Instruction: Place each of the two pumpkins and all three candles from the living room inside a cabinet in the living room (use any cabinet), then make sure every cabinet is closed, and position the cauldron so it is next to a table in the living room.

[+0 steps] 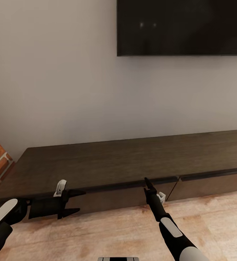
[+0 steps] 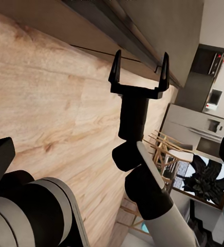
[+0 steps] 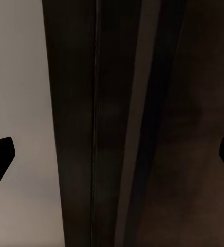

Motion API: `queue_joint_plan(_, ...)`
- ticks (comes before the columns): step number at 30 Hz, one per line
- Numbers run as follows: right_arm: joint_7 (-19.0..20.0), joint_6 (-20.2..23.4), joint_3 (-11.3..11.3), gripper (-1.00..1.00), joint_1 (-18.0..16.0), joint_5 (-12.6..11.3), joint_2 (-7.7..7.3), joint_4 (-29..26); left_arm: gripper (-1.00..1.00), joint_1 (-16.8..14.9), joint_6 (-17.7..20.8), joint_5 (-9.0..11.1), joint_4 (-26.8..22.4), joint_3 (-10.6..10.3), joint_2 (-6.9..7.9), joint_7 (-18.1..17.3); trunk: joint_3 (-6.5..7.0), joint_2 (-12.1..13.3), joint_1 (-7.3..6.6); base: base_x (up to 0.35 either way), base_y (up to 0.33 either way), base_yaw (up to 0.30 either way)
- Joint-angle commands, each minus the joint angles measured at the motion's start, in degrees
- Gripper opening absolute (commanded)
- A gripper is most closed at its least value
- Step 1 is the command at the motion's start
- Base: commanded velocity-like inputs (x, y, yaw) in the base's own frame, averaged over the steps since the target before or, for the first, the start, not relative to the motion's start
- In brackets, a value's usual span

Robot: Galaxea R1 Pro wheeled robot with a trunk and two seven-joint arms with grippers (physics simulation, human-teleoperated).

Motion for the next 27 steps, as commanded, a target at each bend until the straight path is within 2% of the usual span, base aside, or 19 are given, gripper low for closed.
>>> queue_joint_plan(1, 0.2, 0.24, 0.18, 1.0, -0.03, -0.61, -0.02, 0.04, 1.0, -0.04, -0.02, 0.61, -0.02, -0.07, 0.03, 0.52, -0.05, -0.02, -0.01, 0.0, 0.0, 0.0)
queue_joint_plan(22, -0.3, 0.24, 0.09, 1.0, -0.01, -0.72, -0.02, 0.84, 1.0, -0.04, -0.02, 0.61, -0.01, -0.1, 0.0, 0.48, -0.05, -0.02, -0.01, 0.0, 0.0, 0.0)
queue_joint_plan(27, -0.52, 0.24, 0.09, 1.0, -0.03, -0.77, -0.42, 0.84, 1.0, -0.04, -0.02, 0.61, -0.01, -0.1, 0.02, 0.52, -0.05, -0.02, -0.01, 0.0, 0.0, 0.0)
